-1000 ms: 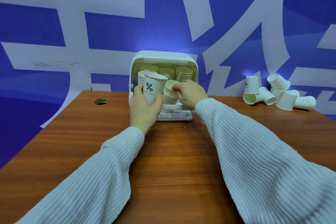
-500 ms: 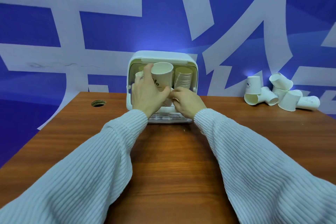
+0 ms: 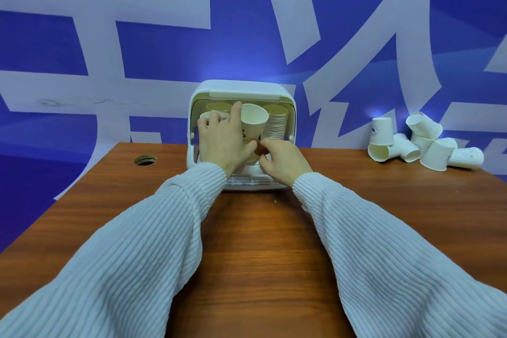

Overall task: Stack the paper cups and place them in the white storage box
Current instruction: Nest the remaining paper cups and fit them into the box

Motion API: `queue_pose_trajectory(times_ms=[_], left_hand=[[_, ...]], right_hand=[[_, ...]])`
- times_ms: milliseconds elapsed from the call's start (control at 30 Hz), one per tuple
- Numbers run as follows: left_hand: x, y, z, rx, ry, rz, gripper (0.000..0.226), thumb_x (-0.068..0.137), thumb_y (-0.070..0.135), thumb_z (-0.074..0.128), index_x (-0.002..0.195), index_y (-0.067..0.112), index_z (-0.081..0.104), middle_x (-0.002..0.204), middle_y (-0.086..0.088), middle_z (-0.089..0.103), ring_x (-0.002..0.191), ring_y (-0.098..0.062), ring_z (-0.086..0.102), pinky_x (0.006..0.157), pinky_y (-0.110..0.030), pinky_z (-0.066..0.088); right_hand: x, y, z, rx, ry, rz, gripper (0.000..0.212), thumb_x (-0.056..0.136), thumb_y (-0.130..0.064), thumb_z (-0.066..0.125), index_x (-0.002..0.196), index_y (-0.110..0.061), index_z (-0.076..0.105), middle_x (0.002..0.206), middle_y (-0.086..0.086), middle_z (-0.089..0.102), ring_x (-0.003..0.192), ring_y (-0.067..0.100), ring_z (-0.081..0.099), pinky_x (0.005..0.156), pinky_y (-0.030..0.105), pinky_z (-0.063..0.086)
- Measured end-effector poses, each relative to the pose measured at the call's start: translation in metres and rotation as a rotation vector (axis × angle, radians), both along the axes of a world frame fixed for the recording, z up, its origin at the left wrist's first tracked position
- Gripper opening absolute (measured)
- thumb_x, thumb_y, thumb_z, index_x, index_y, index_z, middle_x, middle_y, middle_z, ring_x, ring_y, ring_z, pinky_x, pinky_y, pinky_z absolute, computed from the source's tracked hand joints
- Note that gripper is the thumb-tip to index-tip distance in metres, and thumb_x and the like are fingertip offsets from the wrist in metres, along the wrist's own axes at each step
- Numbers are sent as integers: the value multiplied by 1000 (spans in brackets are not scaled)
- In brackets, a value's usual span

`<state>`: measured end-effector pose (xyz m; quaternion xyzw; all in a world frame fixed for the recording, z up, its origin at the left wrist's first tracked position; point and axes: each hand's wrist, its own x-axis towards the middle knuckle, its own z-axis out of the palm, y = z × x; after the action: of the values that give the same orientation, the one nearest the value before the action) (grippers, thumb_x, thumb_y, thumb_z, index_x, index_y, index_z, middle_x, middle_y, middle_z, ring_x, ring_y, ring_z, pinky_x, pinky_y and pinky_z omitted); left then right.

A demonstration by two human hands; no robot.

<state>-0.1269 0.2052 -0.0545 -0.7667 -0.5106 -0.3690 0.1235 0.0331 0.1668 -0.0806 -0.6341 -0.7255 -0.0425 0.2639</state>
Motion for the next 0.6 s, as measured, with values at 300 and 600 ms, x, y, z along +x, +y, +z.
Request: queue_pose_trajectory(times_ms=[300, 600], left_hand=[[-3, -4, 7, -40, -164, -37, 83, 81, 54, 66, 149, 16, 36, 101, -9, 72, 110, -35, 54, 94, -45, 40], [-9, -5, 11, -180, -398, -132, 77, 82, 51, 69, 144, 28, 30, 103, 0, 61, 107, -31, 59, 76, -40, 46]], right_hand=[[9, 6, 21, -63, -189, 8, 42, 92, -14, 60, 132, -22, 68, 120, -3, 68, 117, 20, 61, 97, 42, 52], [15, 19, 42, -99, 136, -133, 39, 94, -14, 51, 120, -29, 76, 127, -5, 73, 122, 22, 64, 107, 42, 51]])
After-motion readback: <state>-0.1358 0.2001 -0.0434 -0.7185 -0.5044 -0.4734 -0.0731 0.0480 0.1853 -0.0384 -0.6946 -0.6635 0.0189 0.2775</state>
